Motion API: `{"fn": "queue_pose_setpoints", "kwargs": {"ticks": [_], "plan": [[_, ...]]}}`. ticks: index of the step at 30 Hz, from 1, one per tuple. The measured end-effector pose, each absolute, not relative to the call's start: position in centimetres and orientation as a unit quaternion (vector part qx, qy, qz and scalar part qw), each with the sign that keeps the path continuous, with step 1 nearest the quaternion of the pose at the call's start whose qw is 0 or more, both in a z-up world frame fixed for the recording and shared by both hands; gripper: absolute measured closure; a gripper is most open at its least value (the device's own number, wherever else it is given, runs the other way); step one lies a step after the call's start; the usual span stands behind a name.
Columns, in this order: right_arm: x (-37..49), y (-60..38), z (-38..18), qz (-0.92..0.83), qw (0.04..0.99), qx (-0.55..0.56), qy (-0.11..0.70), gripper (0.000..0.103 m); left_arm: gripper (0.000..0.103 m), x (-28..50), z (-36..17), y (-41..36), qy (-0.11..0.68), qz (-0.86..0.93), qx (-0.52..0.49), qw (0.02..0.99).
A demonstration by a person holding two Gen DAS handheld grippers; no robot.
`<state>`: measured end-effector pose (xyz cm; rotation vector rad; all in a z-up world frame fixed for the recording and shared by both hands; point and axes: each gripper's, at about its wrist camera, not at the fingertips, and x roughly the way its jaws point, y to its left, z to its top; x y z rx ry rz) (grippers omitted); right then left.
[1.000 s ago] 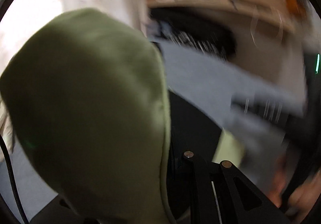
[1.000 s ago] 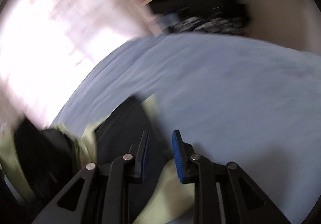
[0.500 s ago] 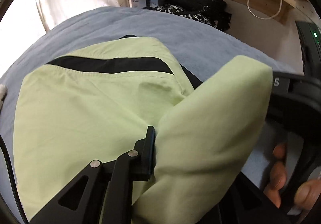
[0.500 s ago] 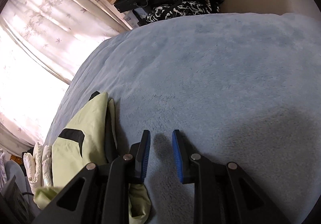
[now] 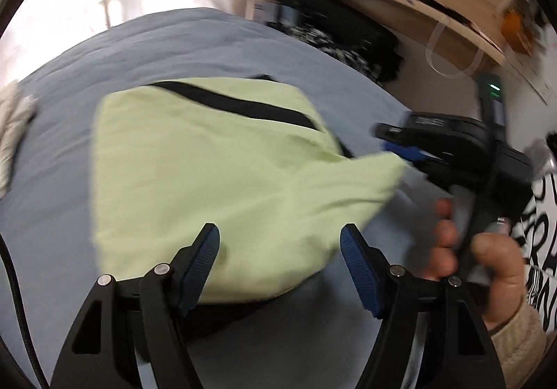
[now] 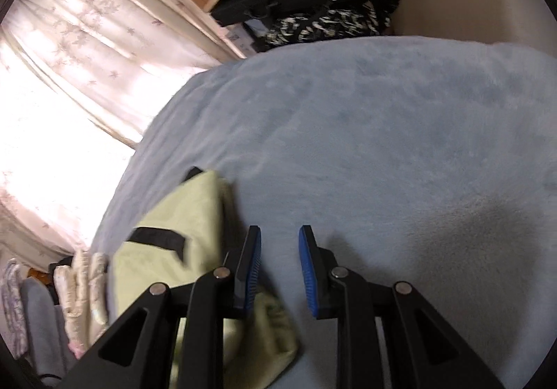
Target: Fold large clothes
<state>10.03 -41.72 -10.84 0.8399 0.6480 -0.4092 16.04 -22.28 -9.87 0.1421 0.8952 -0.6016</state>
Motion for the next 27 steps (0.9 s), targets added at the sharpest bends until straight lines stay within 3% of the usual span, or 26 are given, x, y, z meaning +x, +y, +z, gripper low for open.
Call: {"fn": "queue_pose_setpoints", "kwargs": {"ticks": [3, 7, 19, 27], "plan": [[9.8, -40.4, -9.1, -0.161, 0.849, 0.388, 0.321, 0.08, 0.033, 16.2, -9.3, -18.3, 0.43, -0.238, 0.044, 0.87], [9.7, -39.1, -8.0, -0.127, 0.849, 0.374, 0.35, 0.063, 0.033, 17.3, -10.2, -15.1, 0.445, -0.189, 0.013, 0.875], [11.4, -37.0, -10.2, -0.089, 0.807, 0.326, 0.485, 0.061, 0.033, 19.1, -15.3, -14.9, 0.472, -0.157, 0.012, 0.867], [14.3, -37.0, -6.8, -0.078, 0.832, 0.306, 0.456, 0.061, 0.032, 20.1, -16.5, -13.6, 0.493, -0.168, -0.046, 0.852]]}}
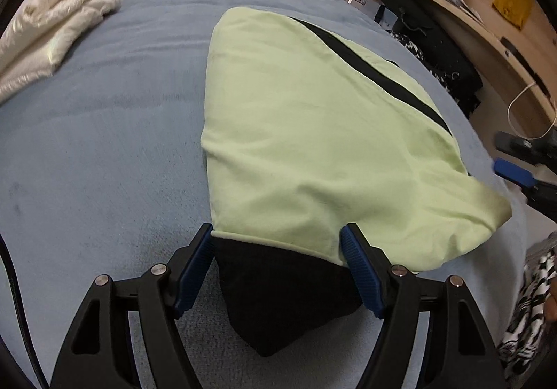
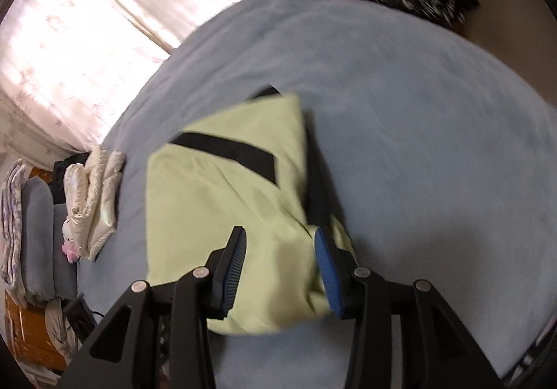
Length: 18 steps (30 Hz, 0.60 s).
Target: Fold large clothes
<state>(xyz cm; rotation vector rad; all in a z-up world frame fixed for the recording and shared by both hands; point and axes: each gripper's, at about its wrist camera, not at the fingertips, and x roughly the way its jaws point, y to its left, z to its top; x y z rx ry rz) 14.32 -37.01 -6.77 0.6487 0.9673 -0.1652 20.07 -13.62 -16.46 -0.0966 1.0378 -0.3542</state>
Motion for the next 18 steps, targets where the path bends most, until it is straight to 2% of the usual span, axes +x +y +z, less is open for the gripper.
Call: {"fn": "queue_pose_setpoints", "kwargs": {"ticks": [9, 12, 14, 15, 18], "plan": [[20.5, -38.5, -11.8, -0.069, 0.79, 0.302, 0.529, 0.061, 0.031, 19.9, -17.0, -13.6, 0.49, -0.175, -0.06, 0.852], [21.5, -38.6, -12.8, -0.063, 0.791, 0.295, 0.532, 0.062, 0.031, 19.8, -17.0, -13.6, 0.485, -0.174, -0.061, 0.855], [22.2, -38.5, -13.0, -0.042, 0.804, 0.286, 0.52, 0.075, 0.031, 19.8, -17.1, -13.6, 0.48, -0.173, -0.062, 0.858], [22.5, -38.5, -13.0, -0.034, 0.807, 0.281, 0.519, 0.091, 0.031, 19.7, -17.1, -13.7, 0.479, -0.172, -0.064, 0.859], [23.2, -38.4, -11.6, 0.015, 0.835, 0.273, 0.478, 0.096, 0.031, 19.6, -17.2, -13.8, 0.472, -0.169, -0.074, 0.862]]}}
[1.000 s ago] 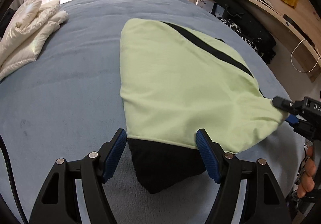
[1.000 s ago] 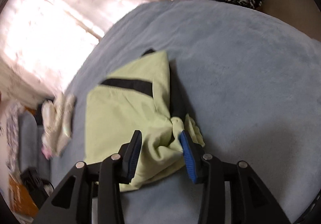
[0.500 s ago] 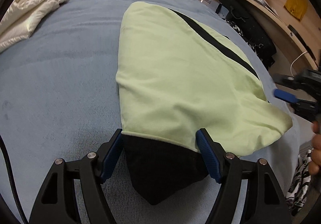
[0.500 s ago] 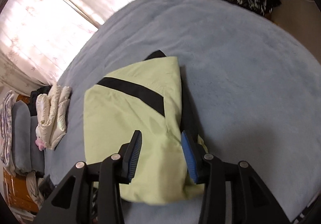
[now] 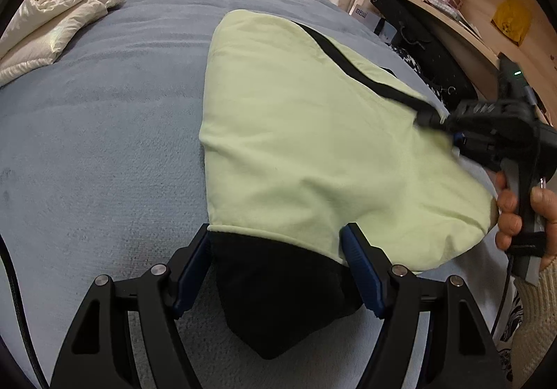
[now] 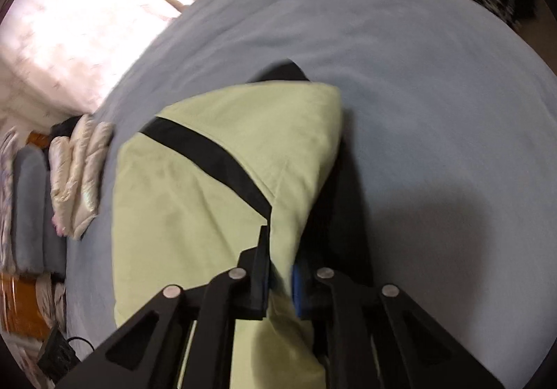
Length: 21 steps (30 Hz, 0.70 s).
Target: Fold large clothes
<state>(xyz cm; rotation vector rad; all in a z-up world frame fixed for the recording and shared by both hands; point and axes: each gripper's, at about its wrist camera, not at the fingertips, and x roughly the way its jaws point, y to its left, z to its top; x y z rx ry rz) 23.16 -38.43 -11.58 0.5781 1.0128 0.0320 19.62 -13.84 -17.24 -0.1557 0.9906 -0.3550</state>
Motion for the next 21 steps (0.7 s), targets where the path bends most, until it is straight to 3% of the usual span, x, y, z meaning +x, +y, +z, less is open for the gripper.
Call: {"fn": "queue_pose_setpoints", "kwargs": {"ticks": [4, 9, 14, 21], "plan": [[22.7, -38.9, -9.4, 0.047, 0.873, 0.258, 0.412, 0.097, 0.03, 19.7, -17.7, -14.2, 0.466, -0.174, -0.086, 0.864], [22.8, -41.1, -14.8, 0.006, 0.836, 0.267, 0.479, 0.096, 0.028, 19.9, -18.2, -14.5, 0.466, -0.18, -0.089, 0.862], [23.0, -42.8, -14.6, 0.029, 0.801, 0.352, 0.483, 0.089, 0.028, 20.3, -17.7, -14.1, 0.479, -0.198, -0.107, 0.849], [25.4, -43.1, -14.0, 0.042, 0.794, 0.351, 0.495, 0.081, 0.028, 22.5, -14.9, -12.6, 0.461, -0.198, -0.135, 0.855]]}}
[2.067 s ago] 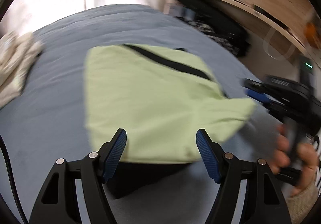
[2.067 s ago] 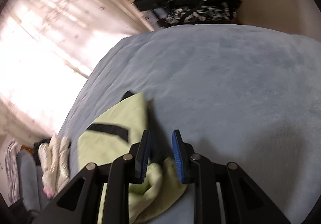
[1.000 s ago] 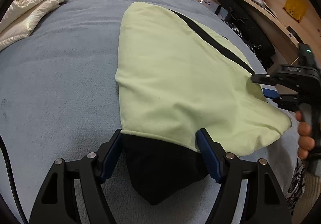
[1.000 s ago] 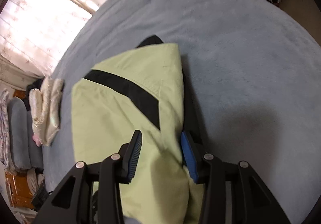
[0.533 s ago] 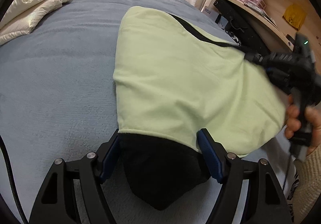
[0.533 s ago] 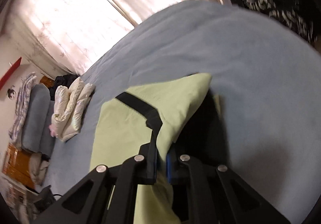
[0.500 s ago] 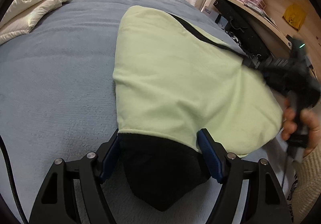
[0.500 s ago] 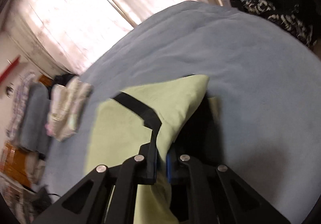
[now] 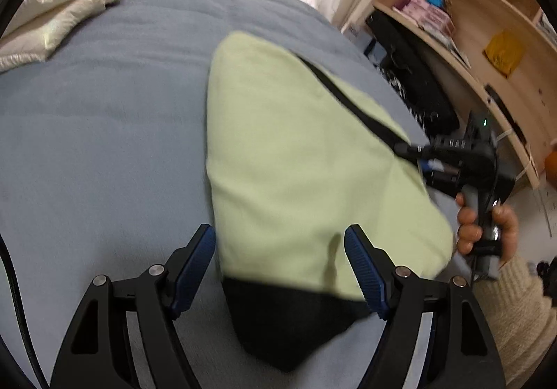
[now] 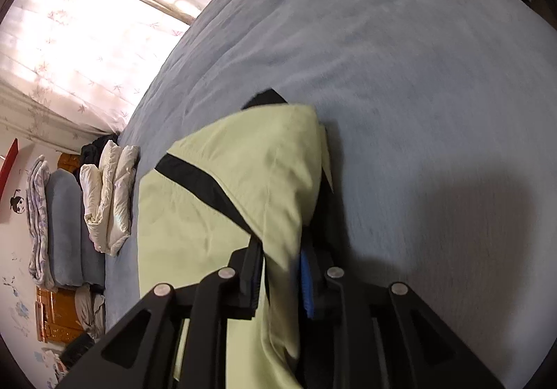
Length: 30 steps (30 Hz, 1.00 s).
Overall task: Fold large clothes
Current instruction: 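Press and square the folded green jacket with both open grippers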
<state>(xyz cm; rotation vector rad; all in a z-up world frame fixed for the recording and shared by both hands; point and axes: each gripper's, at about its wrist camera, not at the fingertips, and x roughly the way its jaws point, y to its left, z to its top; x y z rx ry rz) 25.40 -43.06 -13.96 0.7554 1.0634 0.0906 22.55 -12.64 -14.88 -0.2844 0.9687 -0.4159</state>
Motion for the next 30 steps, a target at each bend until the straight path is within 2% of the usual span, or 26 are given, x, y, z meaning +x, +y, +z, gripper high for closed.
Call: {"fn": "queue_pose_setpoints", "kwargs": {"ticks": [4, 7, 10, 12, 16, 21, 26, 30], "plan": [[27.9, -43.2, -14.6, 0.045, 0.785, 0.366, 0.498, 0.079, 0.028, 25.4, -14.3, -13.6, 0.463, -0.186, -0.136, 0.856], [28.3, -43.6, -14.7, 0.044, 0.787, 0.375, 0.487, 0.08, 0.028, 26.9, -14.5, -15.6, 0.464, -0.156, -0.097, 0.866], [27.4, -42.9, -12.8, 0.044, 0.833, 0.318, 0.451, 0.087, 0.03, 27.3, -15.4, -17.0, 0.469, -0.132, -0.064, 0.871], [26.3, -42.2, -11.2, 0.048, 0.863, 0.274, 0.421, 0.087, 0.03, 27.0, -15.7, -17.3, 0.456, -0.13, -0.054, 0.879], [26.3, -42.6, -14.5, 0.014, 0.824, 0.26, 0.503, 0.084, 0.03, 27.0, -15.9, -16.7, 0.46, -0.134, -0.053, 0.876], [25.2, -43.7, -11.5, 0.001, 0.82, 0.302, 0.486, 0.079, 0.032, 26.9, -14.1, -16.0, 0.452, -0.127, -0.041, 0.882], [25.0, -41.4, -7.7, -0.022, 0.864, 0.258, 0.432, 0.079, 0.032, 26.7, -11.4, -17.0, 0.406, -0.131, -0.042, 0.903], [27.8, -38.2, -7.9, -0.008, 0.872, 0.25, 0.42, 0.079, 0.036, 27.8, -11.9, -19.4, 0.412, -0.131, -0.031, 0.901]]}}
